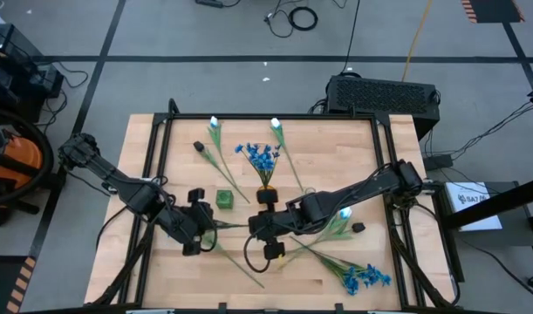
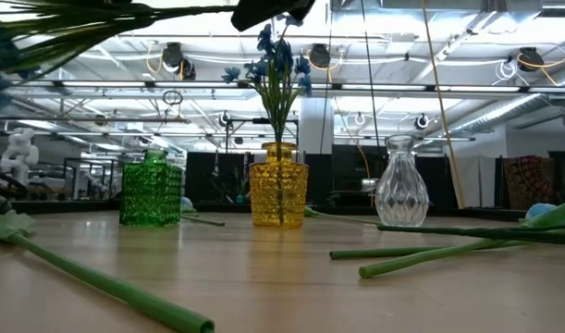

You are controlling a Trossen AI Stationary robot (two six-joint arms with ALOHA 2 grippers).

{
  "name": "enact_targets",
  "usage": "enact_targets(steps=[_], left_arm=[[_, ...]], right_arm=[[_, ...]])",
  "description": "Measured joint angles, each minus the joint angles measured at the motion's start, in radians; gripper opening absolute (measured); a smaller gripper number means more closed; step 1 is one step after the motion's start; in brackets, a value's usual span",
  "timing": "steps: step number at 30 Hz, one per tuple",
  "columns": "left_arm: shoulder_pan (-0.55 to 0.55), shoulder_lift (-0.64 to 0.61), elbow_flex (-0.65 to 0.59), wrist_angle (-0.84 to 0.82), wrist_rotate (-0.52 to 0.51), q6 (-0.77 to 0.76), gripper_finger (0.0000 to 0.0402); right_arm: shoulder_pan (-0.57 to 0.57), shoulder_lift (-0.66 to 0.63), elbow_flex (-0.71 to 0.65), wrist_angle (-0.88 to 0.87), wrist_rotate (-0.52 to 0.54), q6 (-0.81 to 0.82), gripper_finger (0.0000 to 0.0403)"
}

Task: Sort flowers into vase by color
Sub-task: Put the left blue flowers into the yellow vase

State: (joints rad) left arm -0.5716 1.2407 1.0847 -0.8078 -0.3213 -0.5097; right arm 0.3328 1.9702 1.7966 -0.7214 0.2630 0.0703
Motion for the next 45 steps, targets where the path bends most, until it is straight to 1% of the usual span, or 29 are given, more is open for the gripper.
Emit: enact_targets(steps=[6, 9, 11, 15, 20, 23, 25, 30, 34, 37, 41, 45], left_arm=[[-0.013, -0.001, 0.002, 0.049, -0.084, 0.007, 0.0115], [-0.013, -0.004, 0.034, 0.044, -0.121, 0.020, 0.0149], [-0.013, -0.017, 0.059, 0.039, -0.134, 0.020, 0.0164], [-0.021, -0.070, 0.125, 0.040, -0.182, 0.030, 0.0172], [-0.079, -0.172, 0.151, 0.041, -0.317, 0.135, 0.0173], [-0.117, -0.230, 0.150, 0.022, -0.421, 0.174, 0.0173], [-0.138, -0.252, 0.148, -0.002, -0.474, 0.184, 0.0173], [-0.174, -0.275, 0.147, -0.029, -0.557, 0.185, 0.0173], [-0.190, -0.275, 0.146, -0.057, -0.609, 0.183, 0.0173], [-0.192, -0.275, 0.146, -0.068, -0.651, 0.174, 0.0173], [-0.192, -0.260, 0.146, -0.067, -0.679, 0.139, 0.0173], [-0.192, -0.215, 0.146, -0.066, -0.683, 0.122, 0.0173]], right_arm=[[0.000, -0.011, 0.000, -0.017, -0.010, 0.012, 0.0003], [0.001, -0.015, 0.000, -0.033, -0.010, 0.014, 0.0002], [0.000, -0.018, 0.000, -0.037, -0.010, 0.015, 0.0002], [0.002, -0.034, 0.000, -0.075, -0.007, 0.026, 0.0001], [0.023, -0.086, 0.000, -0.176, -0.004, 0.060, 0.0001], [0.058, -0.142, -0.014, -0.223, 0.004, 0.080, 0.0001], [0.094, -0.191, -0.040, -0.221, 0.036, 0.094, 0.0000], [0.199, -0.339, -0.140, -0.220, 0.204, 0.174, 0.0000], [0.287, -0.469, -0.252, -0.170, 0.345, 0.239, 0.0000], [0.332, -0.556, -0.343, -0.081, 0.434, 0.234, 0.0000], [0.341, -0.652, -0.453, 0.096, 0.520, 0.168, 0.0001], [0.317, -0.712, -0.542, 0.283, 0.530, 0.077, 0.0003]])
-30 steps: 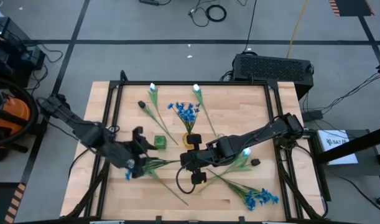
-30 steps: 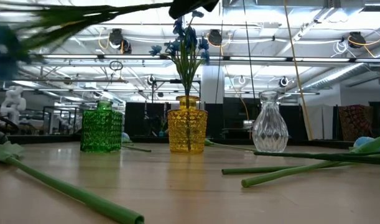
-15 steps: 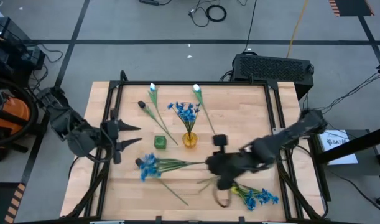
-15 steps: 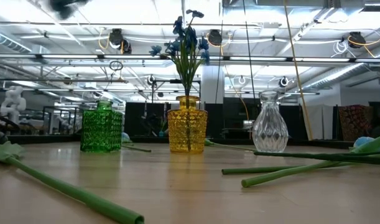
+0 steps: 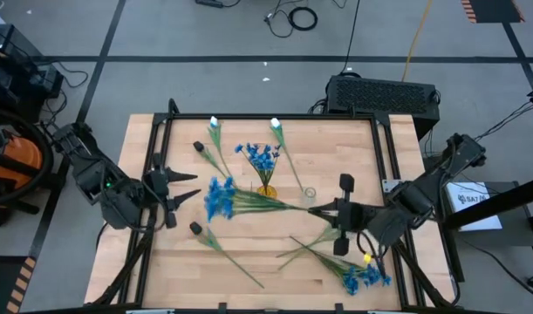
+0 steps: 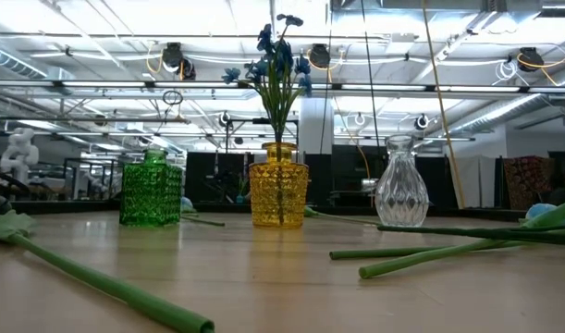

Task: Sort flowers into vase by color
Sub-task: Put the left blue flowers into the yellow vase

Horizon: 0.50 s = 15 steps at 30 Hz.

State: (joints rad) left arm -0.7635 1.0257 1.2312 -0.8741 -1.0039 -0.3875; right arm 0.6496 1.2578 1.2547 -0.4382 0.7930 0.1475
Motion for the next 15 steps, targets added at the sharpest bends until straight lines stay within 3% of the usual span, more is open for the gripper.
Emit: enact_targets(steps=[7, 12, 15], left_arm=[[0.000, 0.142, -0.001, 0.093, -0.029, -0.042, 0.0173], [0.015, 0.260, -0.001, 0.354, -0.012, 0.144, 0.0173], [0.029, 0.329, -0.001, 0.519, 0.074, 0.260, 0.0173]], right_arm=[[-0.072, -0.035, -0.114, 0.356, -0.008, -0.122, 0.0005], [-0.131, -0.032, -0.212, 0.659, -0.076, -0.219, 0.0006], [-0.156, -0.027, -0.273, 0.843, -0.167, -0.264, 0.0006]])
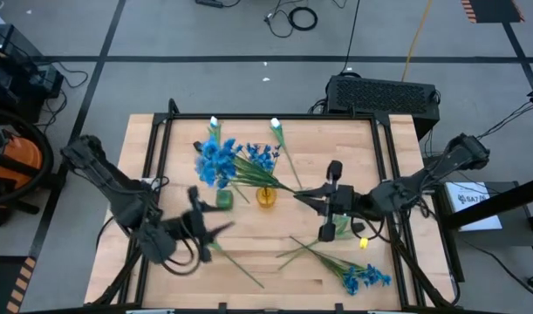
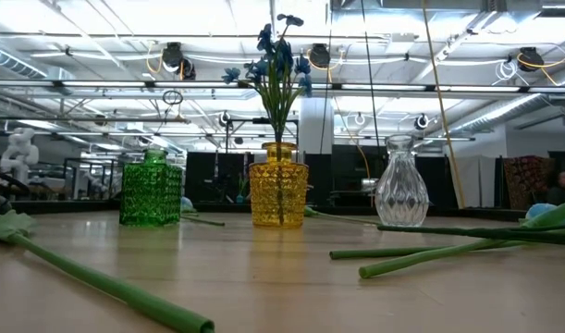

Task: Sort flowers into vase by color
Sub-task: Put the left blue flowers into the yellow vase

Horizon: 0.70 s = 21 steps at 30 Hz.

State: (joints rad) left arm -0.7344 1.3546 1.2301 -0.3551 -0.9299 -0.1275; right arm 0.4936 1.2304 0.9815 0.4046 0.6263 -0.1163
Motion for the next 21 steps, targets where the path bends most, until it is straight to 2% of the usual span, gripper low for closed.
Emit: enact_targets(steps=[2, 7, 9, 12, 14, 18, 19, 21], left_arm=[[0.014, 0.044, 0.000, 0.107, 0.048, 0.099, 0.0173], [0.050, 0.095, 0.000, 0.336, 0.028, 0.424, 0.0173], [0.059, 0.097, 0.000, 0.427, 0.029, 0.477, 0.0173], [0.090, 0.096, 0.000, 0.555, 0.082, 0.478, 0.0173], [0.114, 0.096, 0.000, 0.603, 0.159, 0.477, 0.0173], [0.178, 0.104, 0.000, 0.696, 0.496, 0.419, 0.0173], [0.198, 0.111, 0.001, 0.714, 0.554, 0.398, 0.0173], [0.221, 0.118, 0.000, 0.707, 0.566, 0.388, 0.0173]], right_arm=[[-0.012, 0.000, -0.036, 0.111, -0.049, -0.024, 0.0006], [-0.022, 0.000, -0.091, 0.258, -0.080, -0.058, 0.0006], [-0.022, 0.003, -0.101, 0.292, -0.083, -0.060, 0.0006], [-0.027, 0.023, -0.101, 0.318, -0.092, -0.074, 0.0006], [-0.032, 0.045, -0.102, 0.345, -0.124, -0.086, 0.0006], [-0.042, 0.081, -0.102, 0.426, -0.136, -0.088, 0.0006], [-0.043, 0.085, -0.102, 0.431, -0.136, -0.090, 0.0006], [-0.043, 0.089, -0.102, 0.435, -0.136, -0.090, 0.0006]])
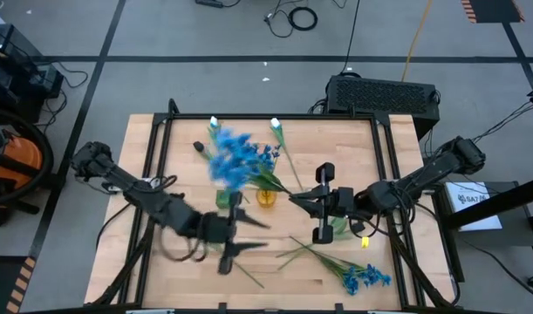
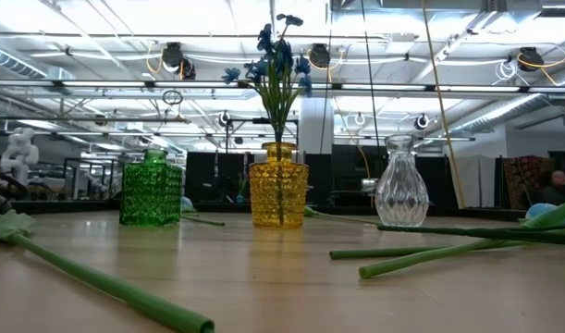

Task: Sort flowers into vase by color
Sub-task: Put the left blue flowers into the yellow vase

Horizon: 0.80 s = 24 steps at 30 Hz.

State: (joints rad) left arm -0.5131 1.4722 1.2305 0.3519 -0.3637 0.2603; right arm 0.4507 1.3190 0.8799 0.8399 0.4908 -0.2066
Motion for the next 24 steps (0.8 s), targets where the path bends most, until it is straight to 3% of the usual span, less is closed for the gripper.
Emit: enact_targets(steps=[7, 16, 24], left_arm=[[0.036, -0.005, -0.020, 0.036, -0.092, 0.005, 0.0173], [0.043, -0.052, -0.026, 0.084, -0.095, 0.012, 0.0173], [0.044, -0.083, -0.026, 0.114, -0.111, 0.123, 0.0173]], right_arm=[[0.000, 0.000, 0.000, -0.007, 0.002, 0.000, 0.0006], [-0.006, 0.000, 0.000, -0.029, 0.002, -0.004, 0.0006], [-0.006, 0.000, 0.000, -0.029, 0.002, -0.011, 0.0006]])
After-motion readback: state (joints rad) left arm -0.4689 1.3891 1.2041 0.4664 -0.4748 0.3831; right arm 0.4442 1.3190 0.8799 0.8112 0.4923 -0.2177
